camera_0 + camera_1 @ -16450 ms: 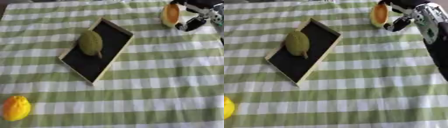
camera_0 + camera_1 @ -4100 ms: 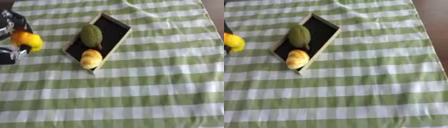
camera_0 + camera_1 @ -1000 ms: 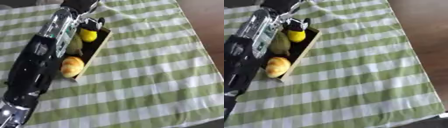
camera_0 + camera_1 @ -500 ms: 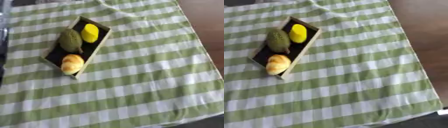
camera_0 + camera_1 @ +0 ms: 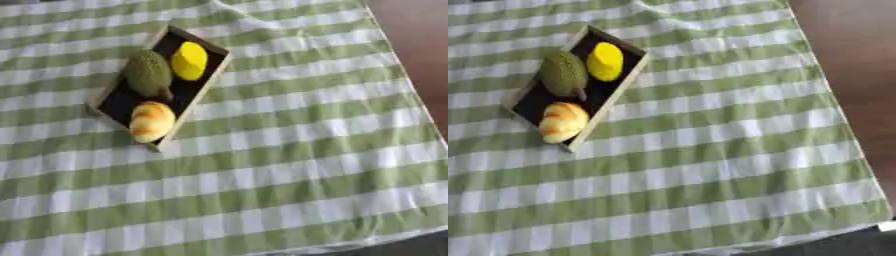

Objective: Pick up objects on the table and place them in the box.

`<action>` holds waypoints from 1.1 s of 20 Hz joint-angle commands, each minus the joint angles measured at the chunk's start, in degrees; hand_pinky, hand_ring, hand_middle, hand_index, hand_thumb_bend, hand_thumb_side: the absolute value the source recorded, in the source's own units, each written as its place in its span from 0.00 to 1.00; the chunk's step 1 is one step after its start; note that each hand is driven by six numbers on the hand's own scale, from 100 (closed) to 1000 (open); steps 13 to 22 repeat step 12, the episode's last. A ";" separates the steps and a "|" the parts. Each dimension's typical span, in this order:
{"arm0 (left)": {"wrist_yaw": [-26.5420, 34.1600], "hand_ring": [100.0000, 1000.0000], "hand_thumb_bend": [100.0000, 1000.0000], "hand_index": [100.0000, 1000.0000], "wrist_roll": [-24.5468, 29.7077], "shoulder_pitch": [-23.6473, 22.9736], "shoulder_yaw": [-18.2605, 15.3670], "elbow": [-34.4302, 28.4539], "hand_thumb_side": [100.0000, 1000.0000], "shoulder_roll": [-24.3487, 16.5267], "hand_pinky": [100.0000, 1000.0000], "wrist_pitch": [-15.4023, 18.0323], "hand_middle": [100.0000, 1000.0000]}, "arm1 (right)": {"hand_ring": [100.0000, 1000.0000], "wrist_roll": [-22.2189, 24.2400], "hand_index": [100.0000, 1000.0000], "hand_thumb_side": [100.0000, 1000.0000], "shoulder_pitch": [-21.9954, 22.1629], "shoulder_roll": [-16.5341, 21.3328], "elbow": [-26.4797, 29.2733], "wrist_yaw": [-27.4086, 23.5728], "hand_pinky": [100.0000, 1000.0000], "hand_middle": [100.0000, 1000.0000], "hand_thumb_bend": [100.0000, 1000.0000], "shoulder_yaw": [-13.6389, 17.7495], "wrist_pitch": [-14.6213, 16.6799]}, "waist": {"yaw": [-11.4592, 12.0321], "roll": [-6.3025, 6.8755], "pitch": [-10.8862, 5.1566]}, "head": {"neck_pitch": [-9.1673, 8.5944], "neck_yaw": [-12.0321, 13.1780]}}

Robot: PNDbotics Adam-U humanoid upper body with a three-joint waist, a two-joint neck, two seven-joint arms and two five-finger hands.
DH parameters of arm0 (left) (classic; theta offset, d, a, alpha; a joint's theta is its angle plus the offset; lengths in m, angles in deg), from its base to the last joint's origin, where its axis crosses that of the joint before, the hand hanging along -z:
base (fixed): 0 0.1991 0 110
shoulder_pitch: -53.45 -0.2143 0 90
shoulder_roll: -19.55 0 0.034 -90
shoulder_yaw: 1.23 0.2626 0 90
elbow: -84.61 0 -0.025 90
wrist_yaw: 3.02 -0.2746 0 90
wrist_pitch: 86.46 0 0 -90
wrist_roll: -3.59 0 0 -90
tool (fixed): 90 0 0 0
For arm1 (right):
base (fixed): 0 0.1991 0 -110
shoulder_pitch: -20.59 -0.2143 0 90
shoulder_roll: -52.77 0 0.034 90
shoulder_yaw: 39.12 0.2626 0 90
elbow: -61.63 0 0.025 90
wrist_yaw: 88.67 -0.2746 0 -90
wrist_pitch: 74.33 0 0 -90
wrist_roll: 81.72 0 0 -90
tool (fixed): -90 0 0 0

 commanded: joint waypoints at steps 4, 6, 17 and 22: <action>1.93 0.78 0.01 0.86 -5.98 -4.93 -2.89 -0.97 0.27 -2.02 0.83 4.94 0.72 | 0.85 -3.60 0.80 0.27 0.43 1.57 0.82 -3.81 0.88 0.74 0.00 1.41 3.63 | 0.13 -0.51 -0.64 | -0.72 1.14; 2.10 0.78 0.01 0.86 -7.05 -6.06 -3.36 -0.97 0.27 -1.56 0.83 5.62 0.72 | 0.85 -4.12 0.80 0.32 0.64 1.30 0.82 -4.68 0.88 0.74 0.00 1.44 4.64 | 0.21 -0.55 -0.51 | -0.95 1.67; 2.43 0.78 0.05 0.87 -9.52 -8.62 -4.32 -0.97 0.30 -0.06 0.82 6.75 0.72 | 0.85 -5.32 0.80 0.41 0.77 0.11 0.82 -6.96 0.88 0.74 0.00 1.51 6.63 | 0.63 -0.49 -0.15 | -1.42 2.47; 2.43 0.78 0.05 0.87 -9.52 -8.62 -4.32 -0.97 0.30 -0.06 0.82 6.75 0.72 | 0.85 -5.32 0.80 0.41 0.77 0.11 0.82 -6.96 0.88 0.74 0.00 1.51 6.63 | 0.63 -0.49 -0.15 | -1.42 2.47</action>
